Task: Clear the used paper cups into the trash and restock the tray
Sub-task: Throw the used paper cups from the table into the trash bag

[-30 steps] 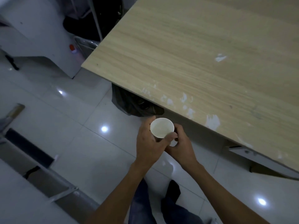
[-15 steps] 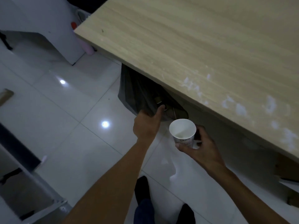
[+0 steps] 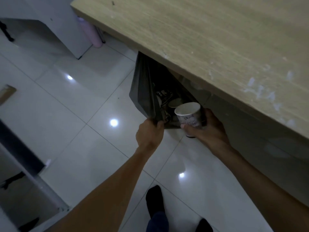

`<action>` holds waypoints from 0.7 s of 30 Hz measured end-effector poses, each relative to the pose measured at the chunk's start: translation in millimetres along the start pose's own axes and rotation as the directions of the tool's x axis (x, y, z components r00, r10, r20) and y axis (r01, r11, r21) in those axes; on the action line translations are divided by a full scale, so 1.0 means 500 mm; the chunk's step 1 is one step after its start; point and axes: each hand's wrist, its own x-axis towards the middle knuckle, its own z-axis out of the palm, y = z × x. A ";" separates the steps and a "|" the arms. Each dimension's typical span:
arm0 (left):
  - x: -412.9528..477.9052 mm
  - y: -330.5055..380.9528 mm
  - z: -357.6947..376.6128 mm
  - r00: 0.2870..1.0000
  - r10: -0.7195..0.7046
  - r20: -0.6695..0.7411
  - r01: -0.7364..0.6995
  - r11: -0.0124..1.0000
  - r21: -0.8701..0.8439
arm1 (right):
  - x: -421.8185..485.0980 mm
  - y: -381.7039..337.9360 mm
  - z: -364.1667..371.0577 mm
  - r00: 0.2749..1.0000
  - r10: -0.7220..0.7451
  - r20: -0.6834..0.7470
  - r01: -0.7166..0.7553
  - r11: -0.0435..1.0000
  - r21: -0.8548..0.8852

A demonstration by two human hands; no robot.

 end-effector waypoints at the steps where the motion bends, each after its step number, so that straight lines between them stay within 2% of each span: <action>1: -0.004 -0.007 -0.004 1.000 0.008 0.001 -0.008 1.000 0.006 | 0.008 -0.011 0.013 1.000 -0.008 0.009 0.009 1.000 -0.007; 6: -0.025 -0.022 -0.032 0.998 0.061 -0.001 -0.061 0.998 -0.001 | 0.050 -0.068 0.074 0.996 -0.056 0.075 0.062 0.996 -0.070; 10: -0.053 -0.037 -0.045 0.997 0.078 -0.030 -0.078 0.997 0.008 | 0.056 -0.089 0.098 0.995 -0.066 0.077 0.068 0.997 -0.024; 21: -0.086 -0.039 -0.059 0.991 0.077 -0.111 -0.068 0.995 0.076 | -0.038 -0.008 0.072 0.998 -0.040 0.054 0.042 0.999 -0.033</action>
